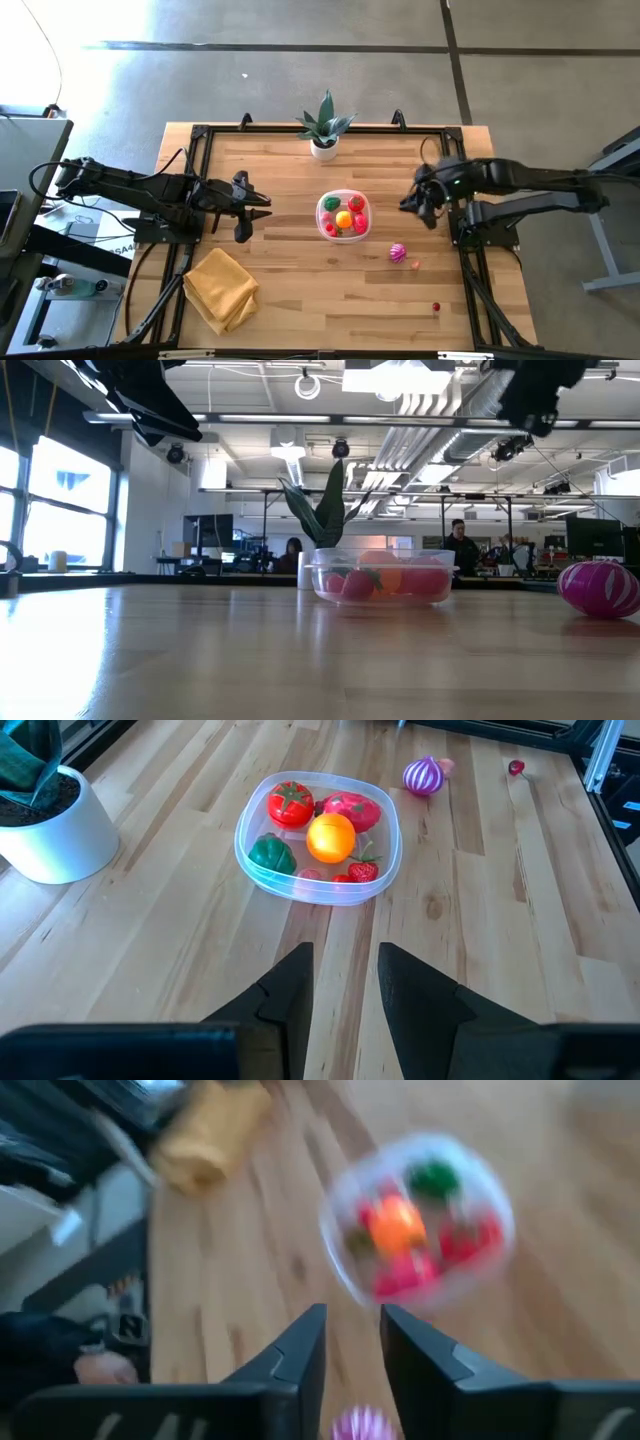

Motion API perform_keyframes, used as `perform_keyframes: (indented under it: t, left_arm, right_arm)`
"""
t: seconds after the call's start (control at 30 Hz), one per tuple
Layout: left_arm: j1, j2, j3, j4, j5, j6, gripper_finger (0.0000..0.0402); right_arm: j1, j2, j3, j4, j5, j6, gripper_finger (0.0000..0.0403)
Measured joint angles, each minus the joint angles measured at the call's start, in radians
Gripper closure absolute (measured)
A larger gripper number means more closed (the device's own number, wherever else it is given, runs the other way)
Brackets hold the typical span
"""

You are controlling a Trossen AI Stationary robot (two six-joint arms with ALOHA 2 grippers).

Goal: Pick and placing Produce into tupperware
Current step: Put the onion into the transparent bin

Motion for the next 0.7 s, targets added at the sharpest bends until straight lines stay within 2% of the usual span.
perform_keyframes:
  t: [0.23, 0.47, 0.7]
  left_arm:
    - [0.000, 0.000, 0.000, 0.000, 0.000, 0.000, 0.0295]
    - [0.000, 0.000, 0.000, 0.000, 0.000, 0.000, 0.0295]
    - [0.000, 0.000, 0.000, 0.000, 0.000, 0.000, 0.0295]
  right_arm:
    - [0.095, 0.133, 0.000, -0.254, 0.023, 0.236, 0.0282]
    - [0.187, 0.259, 0.000, -0.265, 0.034, 0.300, 0.0258]
    - [0.286, 0.401, 0.000, -0.247, 0.043, 0.387, 0.0214]
